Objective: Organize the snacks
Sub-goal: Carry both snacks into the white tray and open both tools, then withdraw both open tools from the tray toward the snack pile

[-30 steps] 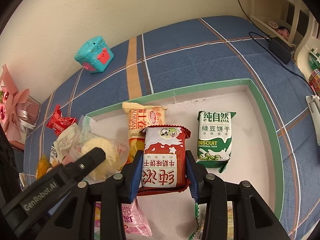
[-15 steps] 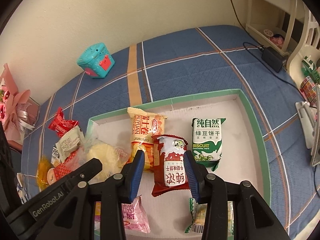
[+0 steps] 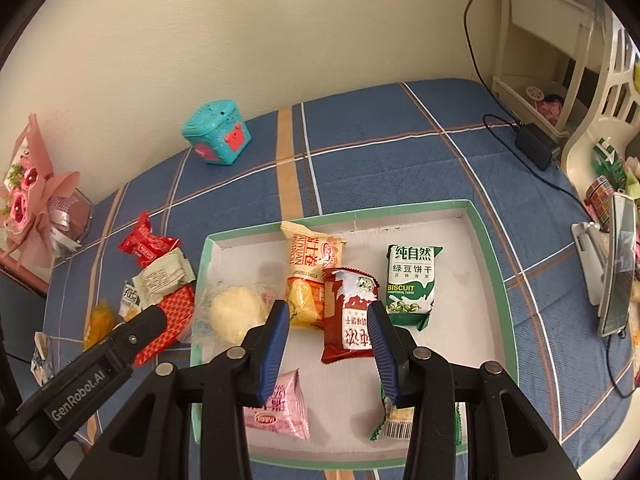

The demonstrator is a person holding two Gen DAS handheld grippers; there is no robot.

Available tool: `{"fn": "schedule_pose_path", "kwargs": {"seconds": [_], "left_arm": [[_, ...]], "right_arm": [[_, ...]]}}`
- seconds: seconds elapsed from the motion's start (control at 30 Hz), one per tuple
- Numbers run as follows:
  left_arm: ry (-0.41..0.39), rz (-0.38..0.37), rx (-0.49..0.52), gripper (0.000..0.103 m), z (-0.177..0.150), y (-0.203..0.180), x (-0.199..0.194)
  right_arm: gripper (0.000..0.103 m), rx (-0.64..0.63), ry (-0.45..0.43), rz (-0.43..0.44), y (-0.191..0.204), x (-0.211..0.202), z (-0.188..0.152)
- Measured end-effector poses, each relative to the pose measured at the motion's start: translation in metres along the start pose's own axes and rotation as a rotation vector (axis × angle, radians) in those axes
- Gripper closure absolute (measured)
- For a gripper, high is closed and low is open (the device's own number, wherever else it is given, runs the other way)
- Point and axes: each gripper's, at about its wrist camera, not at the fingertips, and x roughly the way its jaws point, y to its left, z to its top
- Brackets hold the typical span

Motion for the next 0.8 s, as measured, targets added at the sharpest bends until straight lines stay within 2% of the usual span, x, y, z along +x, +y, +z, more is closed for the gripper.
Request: {"fn": "schedule_pose_path", "kwargs": {"seconds": [0.27,0.53,0.8], "left_arm": [[-0.042,0.056,0.019,0.050,-0.009,0.011,-0.020],[-0.036,0.100,0.029,0.050,-0.024,0.023,-0.024],[-0.021,0.107,0.015,0.050,-0.027,0.032,-0.020]], "right_arm": [[0.059,-0.002,-0.001,0.021,0.010,-0.017,-0.020],[0.059,-0.027,0.029,0.030,0.019,-0.016,-0.042],[0.059,-0.031,0.051,0.026,0.020,-0.007,-0.042]]}}
